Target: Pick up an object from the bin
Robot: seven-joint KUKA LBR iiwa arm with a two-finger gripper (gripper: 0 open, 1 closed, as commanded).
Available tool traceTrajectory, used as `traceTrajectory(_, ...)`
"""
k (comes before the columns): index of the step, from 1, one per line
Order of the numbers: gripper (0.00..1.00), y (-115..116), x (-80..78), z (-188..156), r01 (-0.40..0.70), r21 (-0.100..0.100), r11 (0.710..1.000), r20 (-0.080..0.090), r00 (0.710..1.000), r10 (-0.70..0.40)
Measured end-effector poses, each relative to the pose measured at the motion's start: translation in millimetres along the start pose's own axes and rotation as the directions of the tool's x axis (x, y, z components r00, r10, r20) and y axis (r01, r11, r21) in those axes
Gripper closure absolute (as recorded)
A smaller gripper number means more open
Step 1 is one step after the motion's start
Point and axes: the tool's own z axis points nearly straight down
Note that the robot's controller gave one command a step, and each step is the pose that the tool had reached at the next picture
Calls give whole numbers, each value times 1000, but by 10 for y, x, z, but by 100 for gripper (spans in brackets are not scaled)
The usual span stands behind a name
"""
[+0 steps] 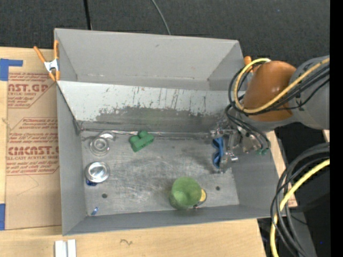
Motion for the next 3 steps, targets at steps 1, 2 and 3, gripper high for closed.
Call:
traceTrajectory(1,0,-270,147,195,41,-1,999,-1,999,-41)
traceTrajectory(2,100,-276,150,190,43,2,999,-2,999,-43)
traceTrajectory(3,100,202,305,-1270,288,3,958,-1,958,-288)
